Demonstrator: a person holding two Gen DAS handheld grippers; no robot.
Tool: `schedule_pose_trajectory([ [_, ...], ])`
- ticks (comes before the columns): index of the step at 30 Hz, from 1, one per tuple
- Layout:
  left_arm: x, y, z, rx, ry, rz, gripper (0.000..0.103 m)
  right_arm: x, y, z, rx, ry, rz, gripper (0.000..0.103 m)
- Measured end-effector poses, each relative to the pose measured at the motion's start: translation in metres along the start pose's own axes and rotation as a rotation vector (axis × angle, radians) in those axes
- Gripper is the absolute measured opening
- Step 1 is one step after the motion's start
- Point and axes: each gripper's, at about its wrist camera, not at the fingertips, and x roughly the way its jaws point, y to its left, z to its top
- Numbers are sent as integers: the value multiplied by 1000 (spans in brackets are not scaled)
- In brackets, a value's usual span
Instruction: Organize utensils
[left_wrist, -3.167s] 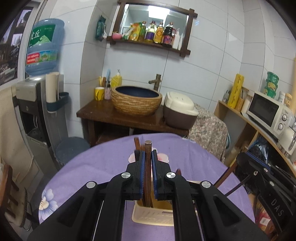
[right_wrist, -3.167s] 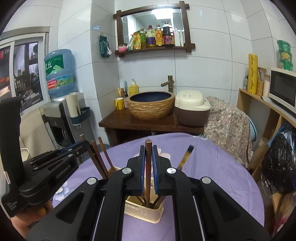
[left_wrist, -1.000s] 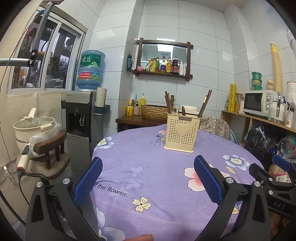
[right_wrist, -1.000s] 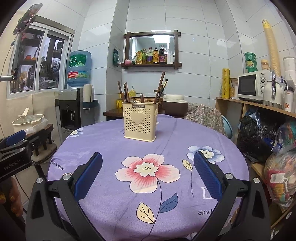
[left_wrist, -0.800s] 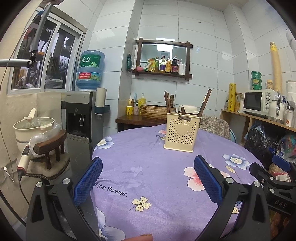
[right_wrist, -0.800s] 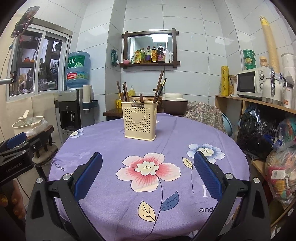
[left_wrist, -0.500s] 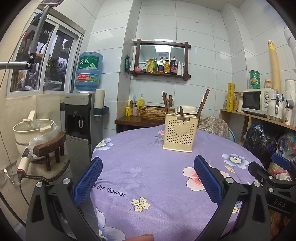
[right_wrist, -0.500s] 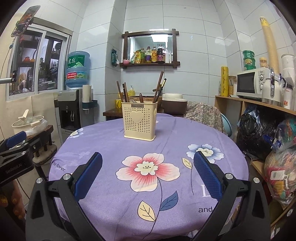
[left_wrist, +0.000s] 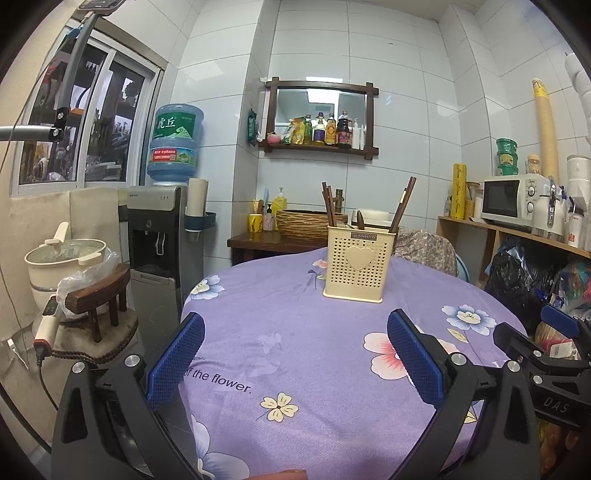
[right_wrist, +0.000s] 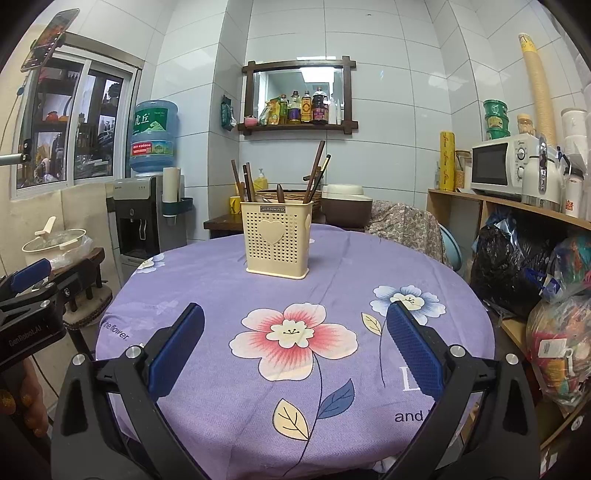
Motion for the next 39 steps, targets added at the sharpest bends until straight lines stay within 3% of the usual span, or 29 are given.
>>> schedule_pose_trajectory([
  [39, -1, -2, 0, 1, 14, 6, 98, 1, 0, 0, 10, 22, 2, 97],
])
